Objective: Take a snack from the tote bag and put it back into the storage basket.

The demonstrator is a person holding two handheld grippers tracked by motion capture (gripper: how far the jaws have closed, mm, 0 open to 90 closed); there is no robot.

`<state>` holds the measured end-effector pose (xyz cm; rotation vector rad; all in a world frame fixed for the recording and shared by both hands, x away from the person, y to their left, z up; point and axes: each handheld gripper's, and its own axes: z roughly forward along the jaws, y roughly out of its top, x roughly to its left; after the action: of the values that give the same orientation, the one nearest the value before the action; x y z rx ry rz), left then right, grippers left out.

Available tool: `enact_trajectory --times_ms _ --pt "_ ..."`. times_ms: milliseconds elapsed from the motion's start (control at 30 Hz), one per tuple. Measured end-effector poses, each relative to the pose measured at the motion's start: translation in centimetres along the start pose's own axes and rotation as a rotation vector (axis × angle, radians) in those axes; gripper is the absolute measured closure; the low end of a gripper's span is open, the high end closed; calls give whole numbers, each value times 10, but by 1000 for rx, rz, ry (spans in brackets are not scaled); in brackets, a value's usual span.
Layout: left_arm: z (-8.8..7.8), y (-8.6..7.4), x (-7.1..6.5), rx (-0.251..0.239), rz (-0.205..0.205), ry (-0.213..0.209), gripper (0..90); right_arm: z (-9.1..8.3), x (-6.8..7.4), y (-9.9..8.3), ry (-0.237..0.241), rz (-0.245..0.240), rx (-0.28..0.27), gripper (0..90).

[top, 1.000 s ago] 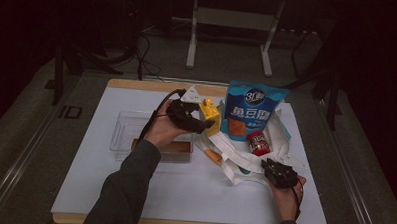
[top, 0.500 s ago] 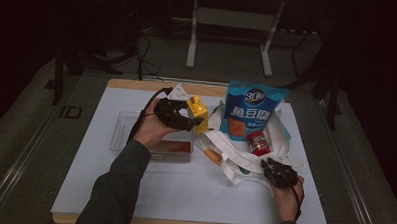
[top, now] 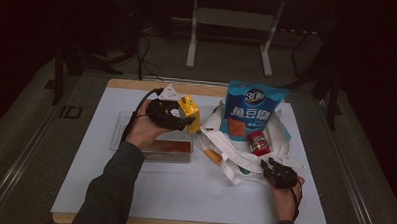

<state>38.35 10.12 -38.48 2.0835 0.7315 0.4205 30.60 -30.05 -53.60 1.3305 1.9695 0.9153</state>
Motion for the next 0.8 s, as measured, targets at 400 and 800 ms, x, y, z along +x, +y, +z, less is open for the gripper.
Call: enact_trajectory --times_ms 400,800 --pt "-14 -17 14 12 -42 47 292 0 0 0 1 0 -2 651" --pt "-27 -38 31 31 -92 93 291 0 1 0 -3 -3 -2 650"
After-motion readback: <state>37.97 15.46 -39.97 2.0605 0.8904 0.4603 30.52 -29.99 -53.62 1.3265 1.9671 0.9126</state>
